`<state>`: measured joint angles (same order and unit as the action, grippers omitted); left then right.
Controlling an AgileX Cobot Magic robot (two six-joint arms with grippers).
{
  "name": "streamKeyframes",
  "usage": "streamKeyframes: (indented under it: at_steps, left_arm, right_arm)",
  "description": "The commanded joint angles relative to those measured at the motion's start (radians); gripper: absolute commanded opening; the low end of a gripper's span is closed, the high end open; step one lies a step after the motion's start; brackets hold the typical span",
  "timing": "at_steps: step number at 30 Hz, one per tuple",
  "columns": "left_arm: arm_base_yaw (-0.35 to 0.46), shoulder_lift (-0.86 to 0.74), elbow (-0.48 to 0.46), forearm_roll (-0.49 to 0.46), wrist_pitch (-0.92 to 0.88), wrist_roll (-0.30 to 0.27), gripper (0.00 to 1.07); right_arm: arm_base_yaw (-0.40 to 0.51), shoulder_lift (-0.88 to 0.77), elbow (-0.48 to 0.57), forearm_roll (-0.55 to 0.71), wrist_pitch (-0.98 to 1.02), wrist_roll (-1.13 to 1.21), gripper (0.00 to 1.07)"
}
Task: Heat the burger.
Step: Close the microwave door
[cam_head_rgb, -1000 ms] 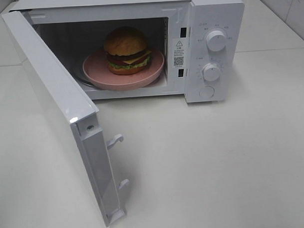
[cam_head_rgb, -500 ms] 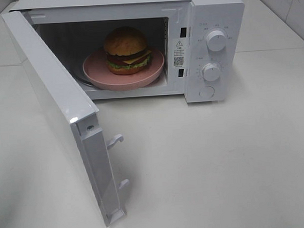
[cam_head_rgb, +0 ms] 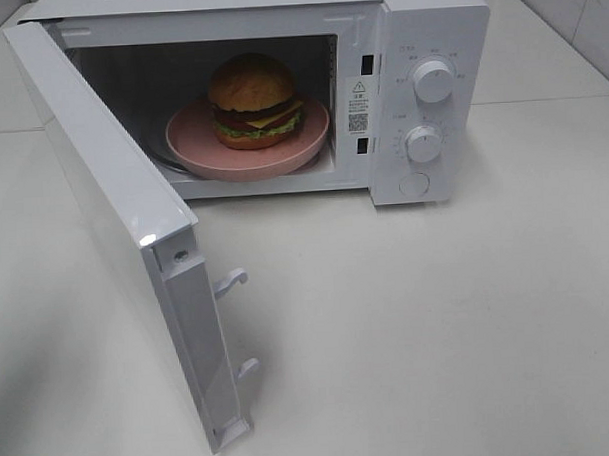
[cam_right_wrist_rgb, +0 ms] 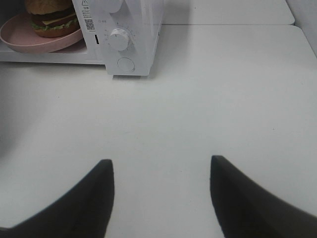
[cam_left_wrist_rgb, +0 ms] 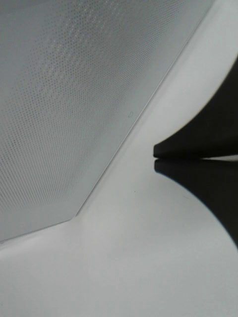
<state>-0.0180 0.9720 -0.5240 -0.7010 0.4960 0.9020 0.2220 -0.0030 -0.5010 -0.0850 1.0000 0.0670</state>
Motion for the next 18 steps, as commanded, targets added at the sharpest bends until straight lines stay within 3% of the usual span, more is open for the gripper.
streamKeyframes:
  at_steps: [1,11,18]
  left_arm:
    - [-0.075,0.065,-0.006,-0.073,-0.094,0.059,0.0]
    - [-0.271,0.212,-0.006,-0.089,-0.295,0.058,0.0]
    - [-0.354,0.311,-0.019,-0.105,-0.376,0.058,0.0]
  right_arm:
    - [-0.001,-0.026,0.002,-0.002,0.0,-0.009,0.55]
    - [-0.001,-0.026,0.002,-0.002,0.0,-0.009,0.55]
    - [-0.001,-0.026,0.002,-0.002,0.0,-0.009,0.55]
